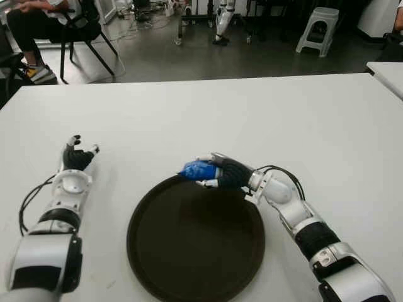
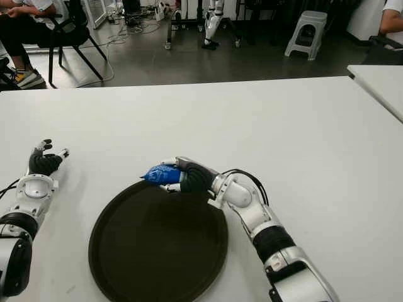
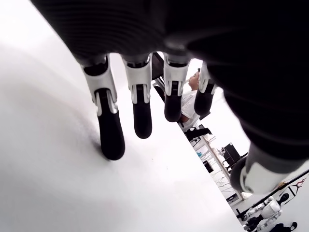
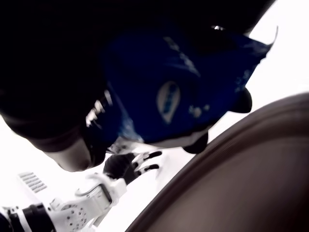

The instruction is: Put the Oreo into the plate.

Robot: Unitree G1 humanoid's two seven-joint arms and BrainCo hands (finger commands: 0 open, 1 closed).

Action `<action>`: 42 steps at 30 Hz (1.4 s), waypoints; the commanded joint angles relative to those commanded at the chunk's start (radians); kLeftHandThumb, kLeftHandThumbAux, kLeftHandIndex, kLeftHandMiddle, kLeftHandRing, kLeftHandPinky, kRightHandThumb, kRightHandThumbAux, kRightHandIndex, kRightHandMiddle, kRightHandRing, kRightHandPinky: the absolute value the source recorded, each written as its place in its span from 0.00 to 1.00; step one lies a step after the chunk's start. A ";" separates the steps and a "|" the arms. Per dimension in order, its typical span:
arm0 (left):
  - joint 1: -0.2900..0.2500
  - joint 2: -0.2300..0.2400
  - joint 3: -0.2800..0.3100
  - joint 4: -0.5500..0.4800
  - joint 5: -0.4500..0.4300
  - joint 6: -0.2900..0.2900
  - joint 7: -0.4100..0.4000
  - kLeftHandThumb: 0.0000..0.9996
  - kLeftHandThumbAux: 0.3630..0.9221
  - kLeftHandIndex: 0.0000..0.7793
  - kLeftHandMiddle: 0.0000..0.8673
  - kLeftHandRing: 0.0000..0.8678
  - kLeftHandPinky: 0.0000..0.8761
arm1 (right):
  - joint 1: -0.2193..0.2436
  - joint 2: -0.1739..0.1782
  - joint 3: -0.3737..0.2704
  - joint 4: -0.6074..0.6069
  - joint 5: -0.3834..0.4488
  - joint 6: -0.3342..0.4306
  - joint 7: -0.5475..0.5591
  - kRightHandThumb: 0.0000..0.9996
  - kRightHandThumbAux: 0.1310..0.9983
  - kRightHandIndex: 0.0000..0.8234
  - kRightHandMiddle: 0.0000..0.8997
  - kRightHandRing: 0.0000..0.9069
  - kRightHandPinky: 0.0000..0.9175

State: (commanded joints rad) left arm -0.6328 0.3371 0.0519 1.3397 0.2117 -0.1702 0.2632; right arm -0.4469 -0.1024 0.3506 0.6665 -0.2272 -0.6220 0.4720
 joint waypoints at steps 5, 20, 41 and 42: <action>0.000 0.000 -0.002 0.000 0.002 -0.001 0.003 0.36 0.43 0.00 0.16 0.19 0.19 | 0.003 0.002 0.018 0.007 -0.009 -0.005 -0.003 0.70 0.68 0.53 0.94 0.92 0.88; -0.002 0.001 -0.017 -0.001 0.015 0.005 0.013 0.32 0.45 0.00 0.15 0.17 0.15 | 0.037 0.014 0.077 0.010 -0.068 -0.048 -0.047 0.70 0.68 0.53 0.96 0.93 0.90; -0.001 0.004 -0.009 0.000 0.006 0.004 0.006 0.35 0.45 0.00 0.14 0.17 0.17 | 0.019 0.017 0.096 0.075 -0.121 -0.102 -0.113 0.70 0.68 0.53 0.97 0.95 0.91; -0.001 0.004 -0.009 -0.001 0.006 0.004 0.006 0.35 0.45 0.00 0.14 0.17 0.18 | 0.017 0.017 0.097 0.080 -0.123 -0.105 -0.115 0.70 0.68 0.53 0.97 0.95 0.91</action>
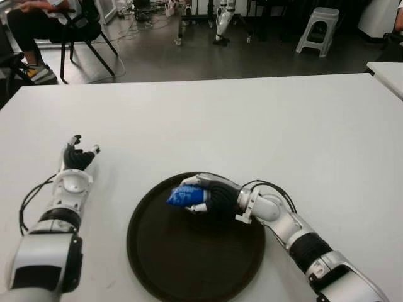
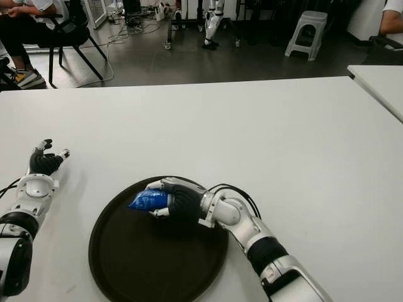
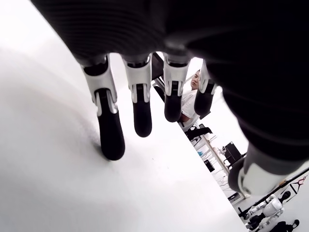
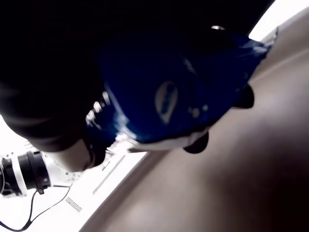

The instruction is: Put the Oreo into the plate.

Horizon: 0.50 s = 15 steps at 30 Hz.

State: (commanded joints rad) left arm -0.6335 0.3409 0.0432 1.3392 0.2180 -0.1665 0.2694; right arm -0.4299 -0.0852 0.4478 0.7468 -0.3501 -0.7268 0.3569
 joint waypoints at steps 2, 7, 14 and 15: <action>0.000 0.000 0.000 0.000 0.001 -0.001 0.001 0.35 0.46 0.00 0.14 0.17 0.18 | -0.004 0.001 0.002 0.013 -0.004 -0.005 -0.006 0.70 0.68 0.53 0.97 0.94 0.91; 0.000 -0.001 0.000 0.000 0.001 -0.001 0.001 0.36 0.48 0.00 0.14 0.17 0.17 | -0.021 -0.002 0.009 0.049 -0.029 -0.019 -0.032 0.70 0.68 0.53 0.96 0.94 0.91; 0.001 -0.003 0.006 -0.001 -0.005 -0.004 -0.003 0.37 0.45 0.00 0.15 0.17 0.14 | -0.037 -0.004 0.019 0.083 -0.064 -0.041 -0.080 0.70 0.68 0.53 0.95 0.93 0.89; 0.001 -0.002 0.005 -0.001 -0.004 -0.005 -0.003 0.37 0.45 0.00 0.15 0.17 0.14 | -0.039 -0.005 0.020 0.087 -0.072 -0.046 -0.092 0.70 0.68 0.53 0.94 0.92 0.88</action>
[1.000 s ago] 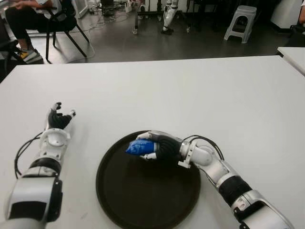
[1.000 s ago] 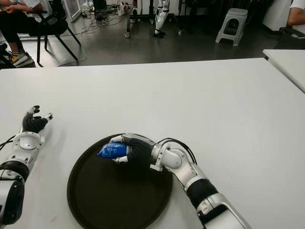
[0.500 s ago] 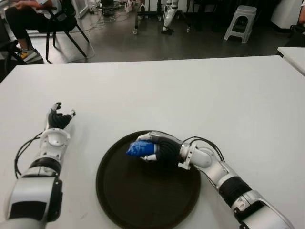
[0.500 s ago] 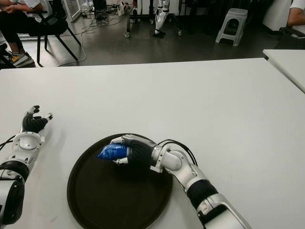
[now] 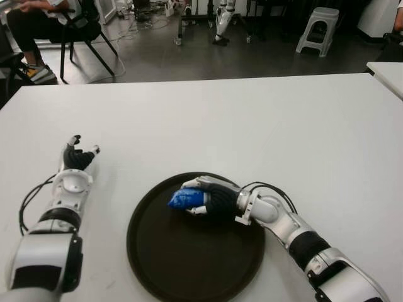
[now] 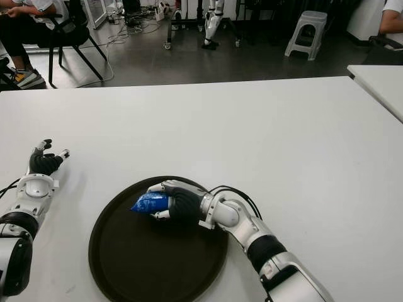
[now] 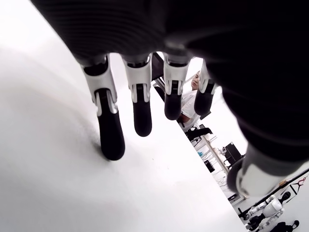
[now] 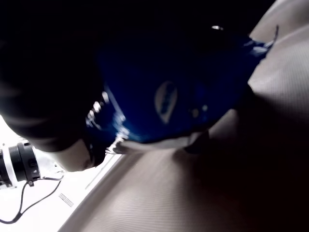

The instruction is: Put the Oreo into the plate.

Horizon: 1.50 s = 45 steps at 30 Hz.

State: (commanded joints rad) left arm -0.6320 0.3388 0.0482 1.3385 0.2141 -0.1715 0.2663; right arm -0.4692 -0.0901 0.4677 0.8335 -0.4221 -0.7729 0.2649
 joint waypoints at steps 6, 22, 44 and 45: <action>0.000 0.002 -0.006 0.000 0.007 0.001 -0.002 0.36 0.44 0.00 0.14 0.16 0.12 | -0.007 -0.004 0.001 0.016 -0.037 -0.032 -0.068 0.70 0.68 0.52 0.76 0.76 0.70; -0.003 0.001 -0.003 0.001 0.003 0.008 -0.003 0.37 0.49 0.00 0.14 0.16 0.14 | -0.024 0.013 -0.010 0.074 0.010 -0.055 -0.037 0.67 0.69 0.48 0.21 0.21 0.18; 0.000 -0.002 0.008 -0.001 -0.006 -0.003 -0.004 0.37 0.45 0.01 0.15 0.17 0.17 | -0.054 0.002 -0.008 0.116 -0.027 0.022 -0.089 0.27 0.65 0.07 0.15 0.15 0.13; 0.000 -0.002 0.007 -0.001 -0.005 -0.003 -0.003 0.36 0.45 0.01 0.15 0.18 0.18 | -0.055 0.000 -0.008 0.116 -0.029 0.027 -0.090 0.27 0.65 0.07 0.15 0.14 0.13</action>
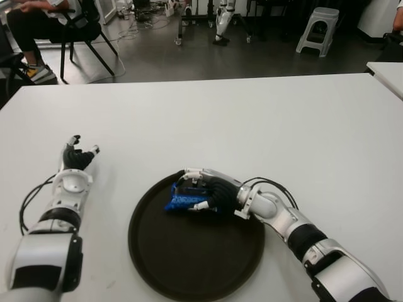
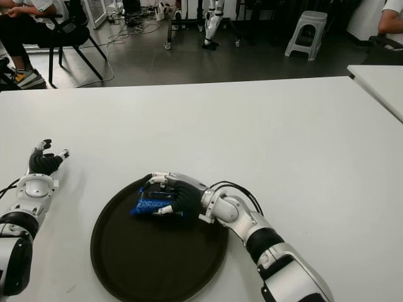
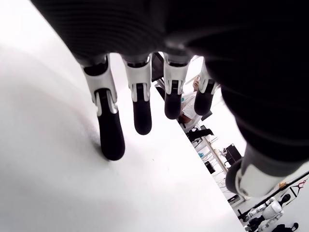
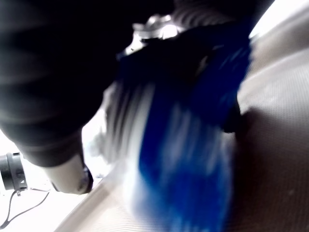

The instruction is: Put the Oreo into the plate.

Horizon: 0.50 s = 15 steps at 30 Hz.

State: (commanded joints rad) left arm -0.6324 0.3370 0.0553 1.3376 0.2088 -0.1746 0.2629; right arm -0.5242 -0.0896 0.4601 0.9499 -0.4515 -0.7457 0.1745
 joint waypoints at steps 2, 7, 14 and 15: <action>0.000 0.000 0.000 0.000 0.000 0.001 0.000 0.37 0.45 0.01 0.16 0.18 0.18 | -0.002 -0.003 0.001 0.000 -0.004 0.007 -0.002 0.27 0.65 0.06 0.15 0.13 0.11; -0.002 0.000 0.000 0.001 0.000 0.006 -0.004 0.37 0.45 0.00 0.15 0.18 0.17 | -0.006 -0.009 0.001 0.000 -0.009 0.015 -0.006 0.27 0.64 0.06 0.14 0.12 0.09; -0.003 0.001 -0.001 0.002 0.001 0.007 -0.006 0.36 0.45 0.00 0.14 0.17 0.16 | -0.006 -0.015 -0.003 -0.003 -0.003 0.015 0.001 0.29 0.64 0.06 0.14 0.11 0.07; -0.003 0.002 -0.002 0.002 0.002 0.007 -0.005 0.36 0.45 0.00 0.14 0.17 0.16 | -0.006 -0.017 -0.004 -0.003 -0.001 0.014 0.003 0.28 0.64 0.06 0.14 0.11 0.08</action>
State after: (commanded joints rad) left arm -0.6350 0.3386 0.0534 1.3394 0.2106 -0.1673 0.2574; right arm -0.5298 -0.1061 0.4562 0.9465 -0.4527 -0.7317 0.1775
